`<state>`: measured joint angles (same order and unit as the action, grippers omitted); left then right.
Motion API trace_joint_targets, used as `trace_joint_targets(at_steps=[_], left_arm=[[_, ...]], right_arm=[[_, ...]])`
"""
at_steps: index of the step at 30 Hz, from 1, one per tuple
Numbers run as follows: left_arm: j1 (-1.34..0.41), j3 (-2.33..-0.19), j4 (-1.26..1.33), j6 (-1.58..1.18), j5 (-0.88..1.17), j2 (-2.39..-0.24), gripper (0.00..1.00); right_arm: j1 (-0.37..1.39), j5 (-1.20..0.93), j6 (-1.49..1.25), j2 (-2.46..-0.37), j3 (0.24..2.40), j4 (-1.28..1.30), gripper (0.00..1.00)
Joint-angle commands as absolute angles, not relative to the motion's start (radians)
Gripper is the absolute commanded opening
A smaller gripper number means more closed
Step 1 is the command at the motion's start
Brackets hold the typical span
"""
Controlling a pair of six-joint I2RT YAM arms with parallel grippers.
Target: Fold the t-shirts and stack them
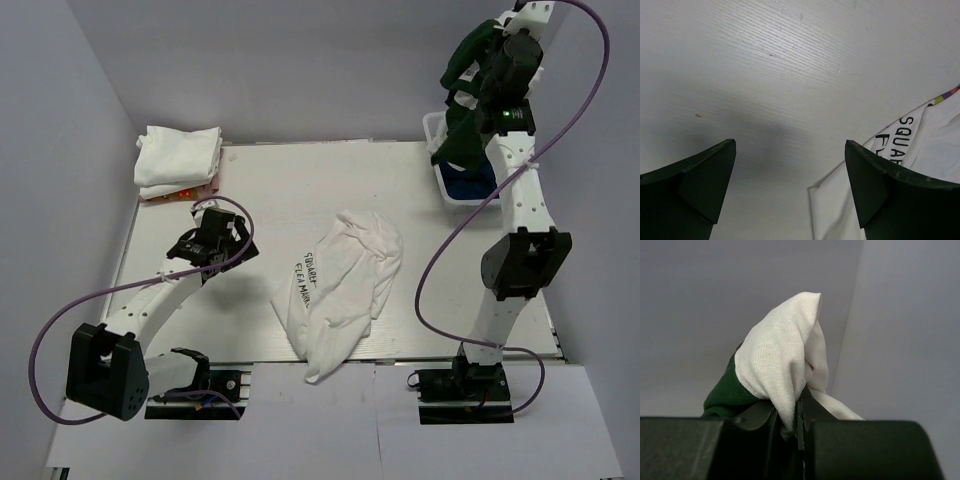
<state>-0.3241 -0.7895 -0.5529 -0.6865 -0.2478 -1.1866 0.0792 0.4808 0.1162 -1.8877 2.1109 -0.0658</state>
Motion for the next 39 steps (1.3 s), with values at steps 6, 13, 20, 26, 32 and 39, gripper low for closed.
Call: trace_joint_targets(at_steps=[6,13,20,26,32,39], left_arm=[[-0.328,-0.818,-0.532,-0.649,-0.137,-1.242,1.00],[-0.347,-0.790,-0.468,-0.600,0.118,-1.285,1.00],[-0.455,-0.720,-0.448,-0.600,0.221,-1.246,1.00],[-0.620,-0.699,-0.474,-0.618,0.206,-1.336,0.96],[-0.727,-0.699,-0.483,-0.650,0.150,-1.336,0.75],[-0.781,-0.727,-0.534,-0.698,0.052,-1.413,0.00]], right_arm=[[-0.054,0.511,0.051,-1.951,2.044,-0.150,0.00],[-0.066,0.537,-0.089,-1.893,1.781,0.088,0.77],[0.039,0.311,-0.115,-1.692,1.631,0.235,0.90],[0.274,0.275,-0.051,-1.617,1.445,0.204,0.90],[0.448,0.204,-0.083,-1.724,1.444,0.236,0.90],[0.548,0.183,-0.075,-1.896,1.405,0.199,0.90]])
